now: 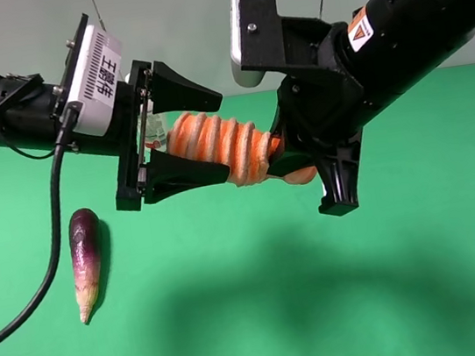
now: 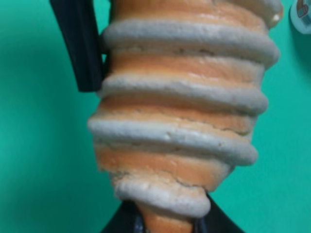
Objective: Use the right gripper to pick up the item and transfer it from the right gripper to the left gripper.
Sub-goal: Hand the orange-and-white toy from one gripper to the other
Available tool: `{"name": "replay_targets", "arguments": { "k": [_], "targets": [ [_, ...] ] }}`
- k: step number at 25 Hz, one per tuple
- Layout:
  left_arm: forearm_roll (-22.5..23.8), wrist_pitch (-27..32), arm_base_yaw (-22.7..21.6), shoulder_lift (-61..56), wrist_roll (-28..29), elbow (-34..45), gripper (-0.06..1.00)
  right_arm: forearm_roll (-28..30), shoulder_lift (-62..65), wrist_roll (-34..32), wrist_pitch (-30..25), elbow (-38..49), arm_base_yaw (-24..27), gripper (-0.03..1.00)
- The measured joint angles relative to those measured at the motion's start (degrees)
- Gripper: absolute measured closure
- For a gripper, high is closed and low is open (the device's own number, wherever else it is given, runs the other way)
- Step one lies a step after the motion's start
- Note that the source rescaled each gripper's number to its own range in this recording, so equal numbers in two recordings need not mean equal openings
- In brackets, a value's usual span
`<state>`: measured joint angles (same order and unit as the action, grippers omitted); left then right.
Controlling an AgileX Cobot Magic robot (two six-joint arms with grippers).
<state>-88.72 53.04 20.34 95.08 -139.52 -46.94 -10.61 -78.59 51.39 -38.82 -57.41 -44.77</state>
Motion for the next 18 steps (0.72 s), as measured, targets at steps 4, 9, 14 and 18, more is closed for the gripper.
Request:
{"name": "replay_targets", "arguments": {
  "k": [4,9,14,18],
  "targets": [
    [0.00,0.00,0.00,0.17,0.00,-0.05,0.17,0.05,0.00,0.00,0.00,0.00,0.00,0.97],
    [0.33,-1.41,1.68,0.29,0.00,-0.16,0.55,0.66,0.00,0.00,-0.45,0.00,0.11,0.97],
    [0.28,-4.93,3.59,0.29,-0.02,-0.23,0.75,0.92,-0.04,0.00,-1.00,0.00,0.11,0.97],
    [0.28,-5.84,3.77,0.29,-0.02,-0.23,0.77,0.92,-0.04,0.00,-0.91,0.00,0.11,0.97]
  ]
}}
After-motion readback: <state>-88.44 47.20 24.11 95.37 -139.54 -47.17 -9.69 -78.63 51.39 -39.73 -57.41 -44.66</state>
